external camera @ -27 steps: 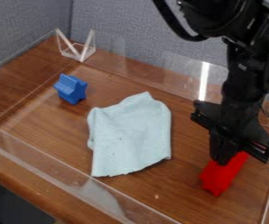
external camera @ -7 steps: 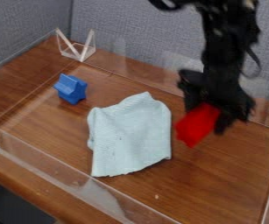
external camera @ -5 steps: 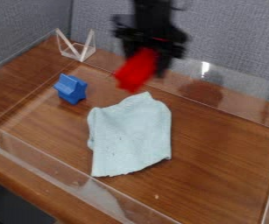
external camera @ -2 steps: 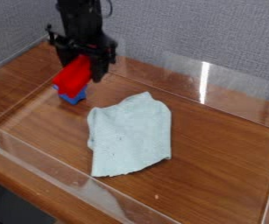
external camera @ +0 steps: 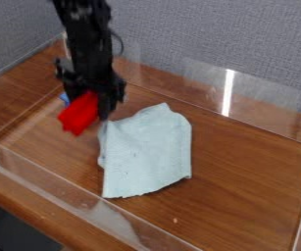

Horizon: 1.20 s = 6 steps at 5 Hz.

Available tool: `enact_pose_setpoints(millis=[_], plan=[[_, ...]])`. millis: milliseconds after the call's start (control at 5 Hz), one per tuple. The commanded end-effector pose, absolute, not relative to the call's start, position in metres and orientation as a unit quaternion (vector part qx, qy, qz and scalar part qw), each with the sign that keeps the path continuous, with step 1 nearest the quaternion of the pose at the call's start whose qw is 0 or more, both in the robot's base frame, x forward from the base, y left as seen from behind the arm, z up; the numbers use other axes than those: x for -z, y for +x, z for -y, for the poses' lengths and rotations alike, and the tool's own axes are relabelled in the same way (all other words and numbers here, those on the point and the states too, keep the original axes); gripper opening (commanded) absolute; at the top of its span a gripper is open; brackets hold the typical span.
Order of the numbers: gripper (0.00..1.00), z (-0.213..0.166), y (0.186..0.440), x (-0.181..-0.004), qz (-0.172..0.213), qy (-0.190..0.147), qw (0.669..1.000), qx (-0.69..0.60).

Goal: Move the red object to the left of cloth

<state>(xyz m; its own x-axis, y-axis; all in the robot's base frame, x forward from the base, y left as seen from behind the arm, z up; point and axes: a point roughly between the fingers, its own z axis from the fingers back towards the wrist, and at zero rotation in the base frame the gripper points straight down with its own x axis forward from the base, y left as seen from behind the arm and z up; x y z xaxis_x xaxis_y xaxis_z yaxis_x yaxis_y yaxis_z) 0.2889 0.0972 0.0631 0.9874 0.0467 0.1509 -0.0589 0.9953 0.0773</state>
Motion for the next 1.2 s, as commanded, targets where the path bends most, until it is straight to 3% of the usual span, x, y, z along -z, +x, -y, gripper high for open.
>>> enact_pose_setpoints(millis=[0, 400, 600, 1000], plan=[[0.0, -0.108, 0.289, -0.055, 0.076, 0.051, 0.995, -0.037], [0.0, -0.116, 0.306, -0.046, 0.077, 0.049, 0.995, -0.042], [1.0, -0.118, 0.306, -0.042, 0.073, 0.049, 0.995, -0.046], [1.0, -0.121, 0.305, -0.039, 0.069, 0.043, 0.995, -0.055]])
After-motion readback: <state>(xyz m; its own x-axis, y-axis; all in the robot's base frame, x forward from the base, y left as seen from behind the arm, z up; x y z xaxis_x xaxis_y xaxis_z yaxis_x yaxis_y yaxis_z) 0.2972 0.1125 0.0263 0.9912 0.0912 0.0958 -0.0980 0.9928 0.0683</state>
